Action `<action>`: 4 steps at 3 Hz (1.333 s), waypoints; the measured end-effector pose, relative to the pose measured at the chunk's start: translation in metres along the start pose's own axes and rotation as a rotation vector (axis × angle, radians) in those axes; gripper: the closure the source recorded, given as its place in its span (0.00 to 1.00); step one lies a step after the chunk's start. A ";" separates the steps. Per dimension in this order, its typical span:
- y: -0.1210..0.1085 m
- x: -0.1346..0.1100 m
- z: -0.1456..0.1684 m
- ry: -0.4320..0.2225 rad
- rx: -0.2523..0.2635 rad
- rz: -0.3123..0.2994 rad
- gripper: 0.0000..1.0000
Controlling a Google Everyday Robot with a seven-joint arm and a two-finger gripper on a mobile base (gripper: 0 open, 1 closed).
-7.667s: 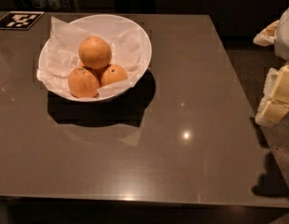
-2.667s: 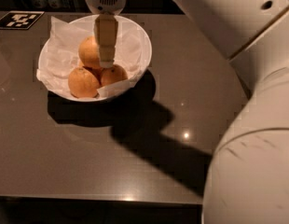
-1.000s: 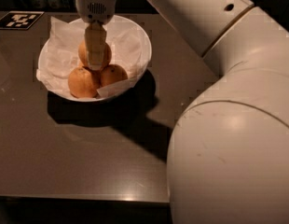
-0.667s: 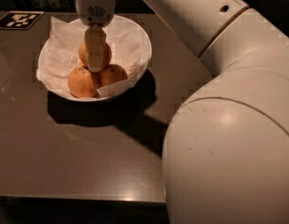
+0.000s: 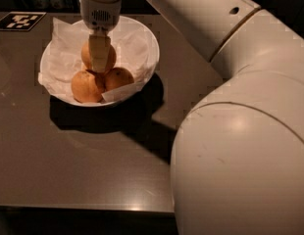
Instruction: Pick orange from white bowl
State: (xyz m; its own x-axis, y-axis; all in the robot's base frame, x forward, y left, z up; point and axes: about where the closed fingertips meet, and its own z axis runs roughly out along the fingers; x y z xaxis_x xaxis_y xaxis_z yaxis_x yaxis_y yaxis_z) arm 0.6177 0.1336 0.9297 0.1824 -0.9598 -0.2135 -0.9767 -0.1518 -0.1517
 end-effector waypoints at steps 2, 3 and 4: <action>0.003 0.000 -0.013 -0.032 0.043 -0.025 1.00; 0.021 0.006 -0.035 -0.090 0.076 -0.064 1.00; 0.048 0.014 -0.060 -0.168 0.105 -0.100 1.00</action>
Offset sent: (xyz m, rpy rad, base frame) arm -0.0200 -0.0202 0.0326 0.0645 -0.0854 0.0522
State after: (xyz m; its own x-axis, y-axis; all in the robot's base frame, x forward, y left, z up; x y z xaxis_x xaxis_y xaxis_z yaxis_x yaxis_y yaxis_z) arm 0.5662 0.0985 0.9775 0.3025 -0.8870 -0.3490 -0.9374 -0.2104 -0.2776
